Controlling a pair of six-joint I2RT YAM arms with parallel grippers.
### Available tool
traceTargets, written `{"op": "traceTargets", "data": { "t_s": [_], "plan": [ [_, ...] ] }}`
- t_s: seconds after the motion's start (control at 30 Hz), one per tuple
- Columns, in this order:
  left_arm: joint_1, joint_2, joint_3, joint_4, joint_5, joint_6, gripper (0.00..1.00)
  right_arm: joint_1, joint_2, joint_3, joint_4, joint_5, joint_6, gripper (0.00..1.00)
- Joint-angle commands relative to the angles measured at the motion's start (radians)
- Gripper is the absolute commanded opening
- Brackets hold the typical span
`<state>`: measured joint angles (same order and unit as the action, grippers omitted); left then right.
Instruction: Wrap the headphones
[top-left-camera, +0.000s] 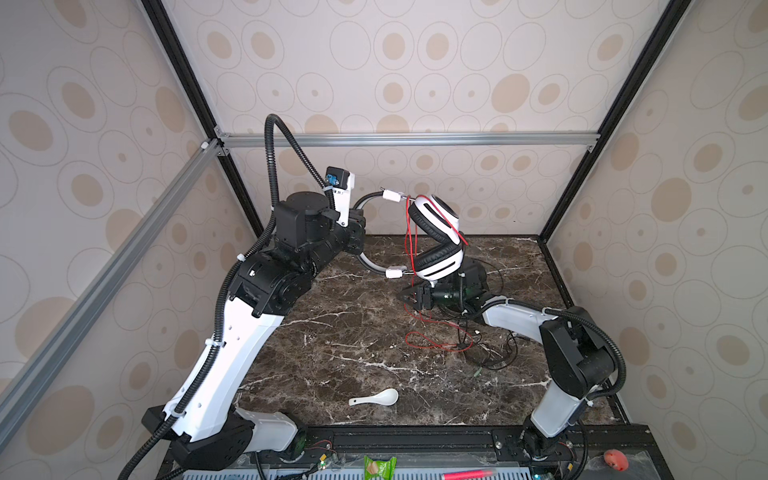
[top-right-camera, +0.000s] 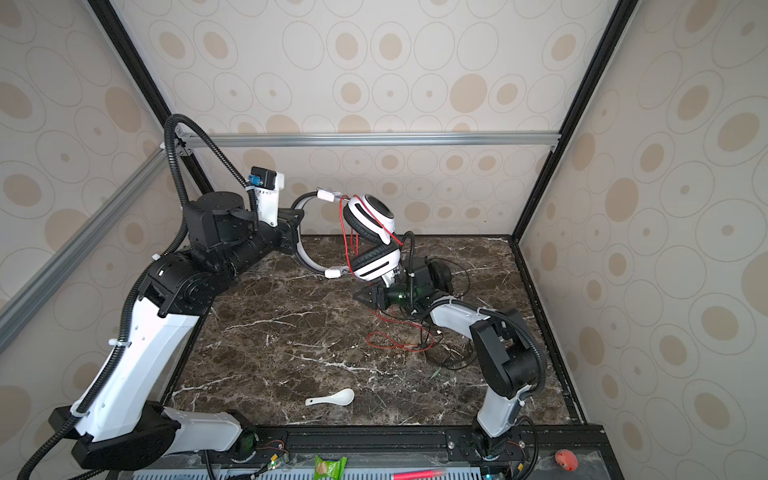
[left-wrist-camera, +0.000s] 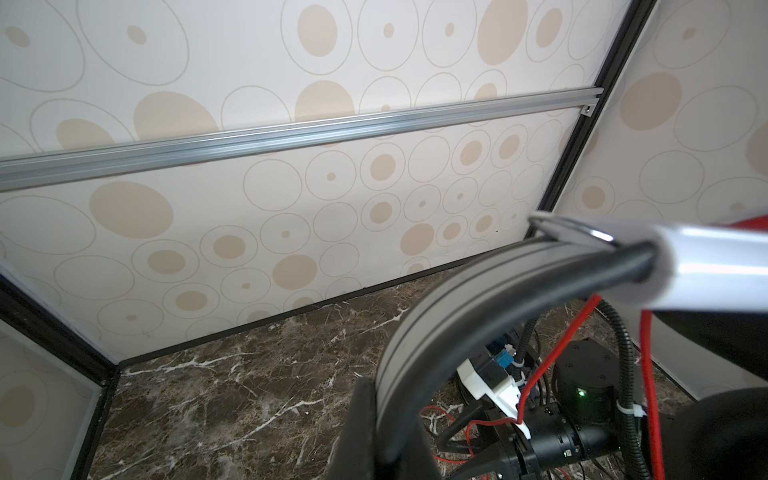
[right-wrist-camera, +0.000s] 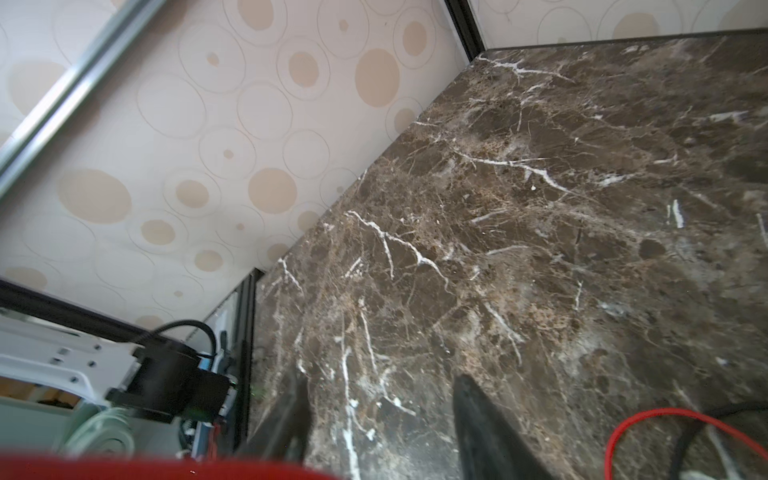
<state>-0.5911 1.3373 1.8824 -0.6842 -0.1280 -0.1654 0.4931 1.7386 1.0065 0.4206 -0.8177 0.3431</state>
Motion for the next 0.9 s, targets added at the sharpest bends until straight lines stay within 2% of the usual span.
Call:
{"op": "traceTargets", "data": {
  "t_s": [0.0,0.13,0.23,0.4,0.67,0.87],
  "plan": [
    [-0.004,-0.009,0.057,0.085,-0.031,-0.073,0.00,0.007,0.003,-0.029,0.066,0.013,0.019,0.32],
    [0.004,-0.006,0.058,0.097,-0.090,-0.105,0.00,0.008,-0.023,-0.070,0.059,0.041,0.031,0.09],
    [0.018,0.006,0.067,0.129,-0.108,-0.130,0.00,0.015,-0.069,-0.106,0.020,0.082,0.019,0.00],
    [0.039,0.055,0.100,0.161,-0.128,-0.144,0.00,0.056,-0.190,-0.147,-0.165,0.181,-0.081,0.00],
    [0.109,0.132,0.114,0.202,-0.171,-0.217,0.00,0.135,-0.392,-0.189,-0.378,0.339,-0.169,0.00],
    [0.174,0.188,0.090,0.298,-0.210,-0.167,0.00,0.192,-0.484,-0.143,-0.555,0.431,-0.251,0.00]
  ]
}}
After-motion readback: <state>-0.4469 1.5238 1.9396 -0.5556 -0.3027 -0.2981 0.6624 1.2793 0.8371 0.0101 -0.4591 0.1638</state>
